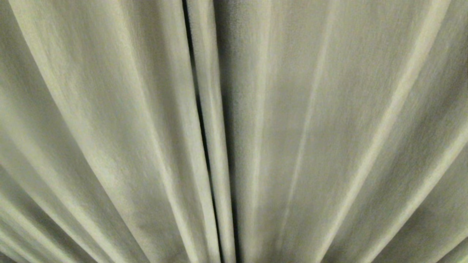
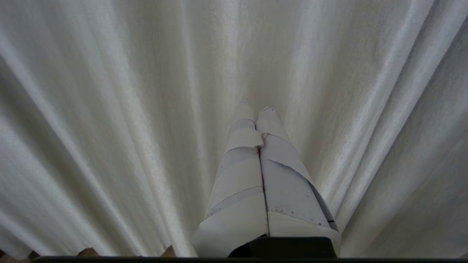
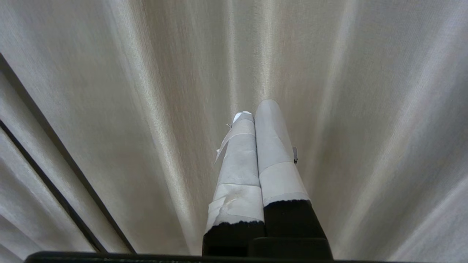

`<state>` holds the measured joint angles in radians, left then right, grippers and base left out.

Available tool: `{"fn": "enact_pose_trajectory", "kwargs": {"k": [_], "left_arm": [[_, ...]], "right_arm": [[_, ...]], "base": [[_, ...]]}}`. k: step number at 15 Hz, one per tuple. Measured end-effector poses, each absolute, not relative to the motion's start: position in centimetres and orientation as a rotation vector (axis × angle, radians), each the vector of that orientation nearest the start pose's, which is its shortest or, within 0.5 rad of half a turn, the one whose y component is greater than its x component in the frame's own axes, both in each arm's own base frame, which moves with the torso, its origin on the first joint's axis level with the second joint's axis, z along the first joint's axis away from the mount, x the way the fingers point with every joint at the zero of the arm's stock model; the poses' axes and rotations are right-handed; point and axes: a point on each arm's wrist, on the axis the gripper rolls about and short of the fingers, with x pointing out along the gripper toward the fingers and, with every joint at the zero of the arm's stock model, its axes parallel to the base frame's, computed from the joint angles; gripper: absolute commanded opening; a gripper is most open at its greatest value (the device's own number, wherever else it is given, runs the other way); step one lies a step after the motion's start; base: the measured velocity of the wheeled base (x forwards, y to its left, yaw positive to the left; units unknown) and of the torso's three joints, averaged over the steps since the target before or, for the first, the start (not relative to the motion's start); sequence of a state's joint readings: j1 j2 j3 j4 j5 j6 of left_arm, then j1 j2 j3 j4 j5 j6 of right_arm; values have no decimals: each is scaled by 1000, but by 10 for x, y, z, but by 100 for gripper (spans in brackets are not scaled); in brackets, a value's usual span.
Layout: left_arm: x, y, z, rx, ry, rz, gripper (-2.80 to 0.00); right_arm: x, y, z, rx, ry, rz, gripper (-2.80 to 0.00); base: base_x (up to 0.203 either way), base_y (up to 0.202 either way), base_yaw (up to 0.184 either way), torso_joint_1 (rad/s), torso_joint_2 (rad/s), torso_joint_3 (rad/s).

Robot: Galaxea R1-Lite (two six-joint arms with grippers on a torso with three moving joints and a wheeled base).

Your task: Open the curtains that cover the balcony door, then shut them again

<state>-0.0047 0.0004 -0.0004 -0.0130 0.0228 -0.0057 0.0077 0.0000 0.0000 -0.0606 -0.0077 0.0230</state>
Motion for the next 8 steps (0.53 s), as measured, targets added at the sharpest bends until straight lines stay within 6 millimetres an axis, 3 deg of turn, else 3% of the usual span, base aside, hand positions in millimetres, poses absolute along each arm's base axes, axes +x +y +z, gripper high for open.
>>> {"fn": "enact_pose_trajectory", "kwargs": {"k": [8], "left_arm": [[-23, 1, 77, -6, -13, 18, -280]], "right_arm": [[-23, 0, 82, 24, -61, 1, -280]], "base": [[0, 0, 0, 0, 0, 0]]}}
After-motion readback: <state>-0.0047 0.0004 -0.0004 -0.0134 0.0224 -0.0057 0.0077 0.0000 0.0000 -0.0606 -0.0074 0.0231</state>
